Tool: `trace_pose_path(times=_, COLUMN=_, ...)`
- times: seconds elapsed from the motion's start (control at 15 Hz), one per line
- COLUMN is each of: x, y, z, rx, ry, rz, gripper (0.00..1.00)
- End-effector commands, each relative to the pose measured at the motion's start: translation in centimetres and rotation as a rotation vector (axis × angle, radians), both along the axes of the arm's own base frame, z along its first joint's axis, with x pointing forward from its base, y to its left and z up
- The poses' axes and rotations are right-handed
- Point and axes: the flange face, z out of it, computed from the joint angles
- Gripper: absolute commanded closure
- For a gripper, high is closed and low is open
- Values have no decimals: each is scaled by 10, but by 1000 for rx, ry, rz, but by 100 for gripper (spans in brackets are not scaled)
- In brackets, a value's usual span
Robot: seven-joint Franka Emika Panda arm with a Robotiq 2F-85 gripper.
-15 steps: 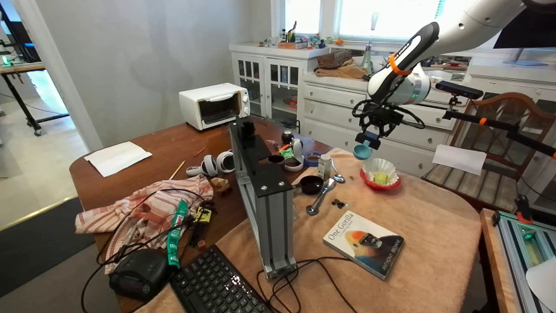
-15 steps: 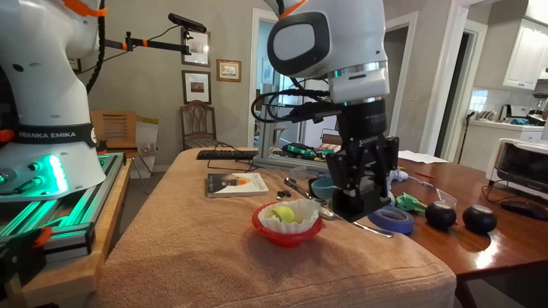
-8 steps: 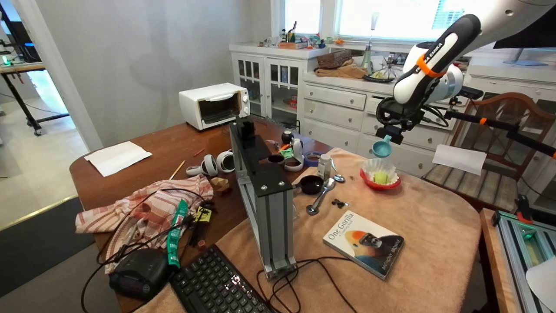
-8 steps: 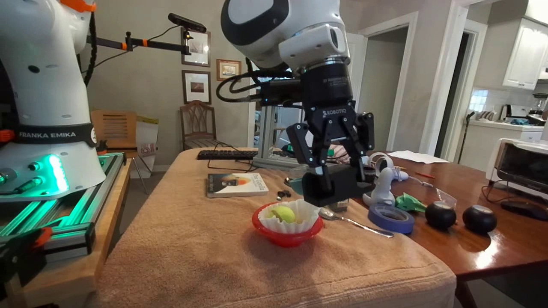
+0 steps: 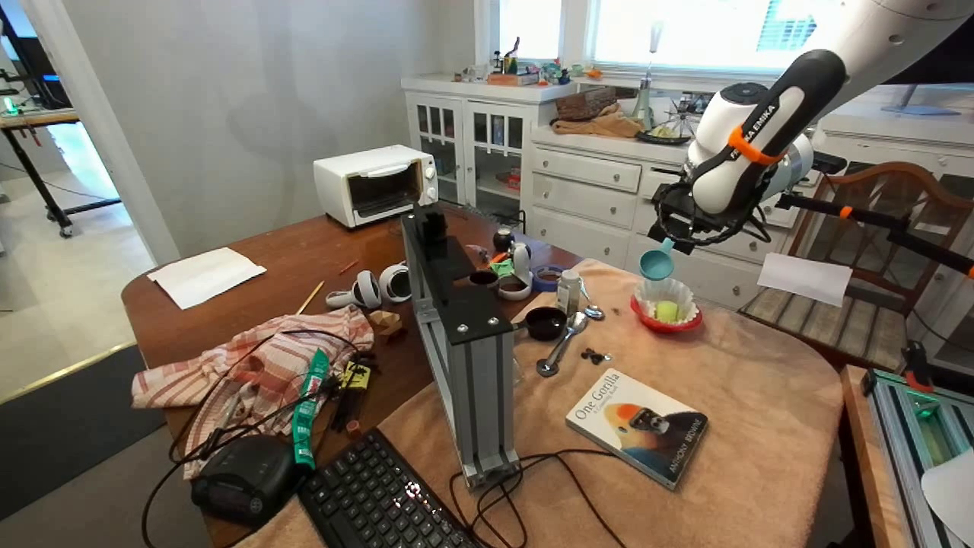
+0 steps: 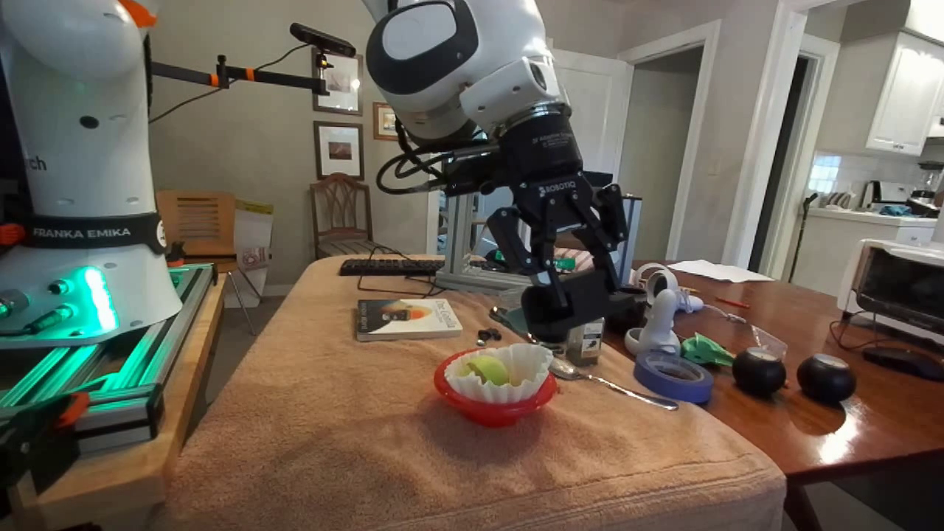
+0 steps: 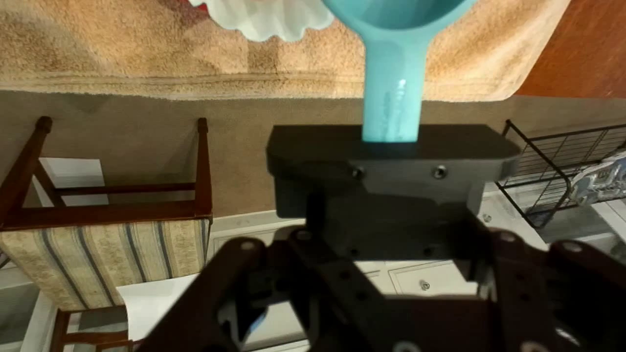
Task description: Use the blue ladle to scoop the green ball and put it in the grey masking tape hole
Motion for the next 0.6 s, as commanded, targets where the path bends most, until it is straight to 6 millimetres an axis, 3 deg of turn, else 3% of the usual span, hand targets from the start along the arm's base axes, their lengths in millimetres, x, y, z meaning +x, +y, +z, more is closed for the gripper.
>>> trace_pose_path(times=0.0, x=-3, y=5, z=-1, rx=-76, ry=43, rz=-10, gripper=65)
trace_pose_path(times=0.2, x=-9, y=2, z=10, rx=-166, ry=86, rz=-11, gripper=65)
trace_pose_path(times=0.53, x=-24, y=14, z=14, rx=-116, ry=201, rz=65, gripper=65)
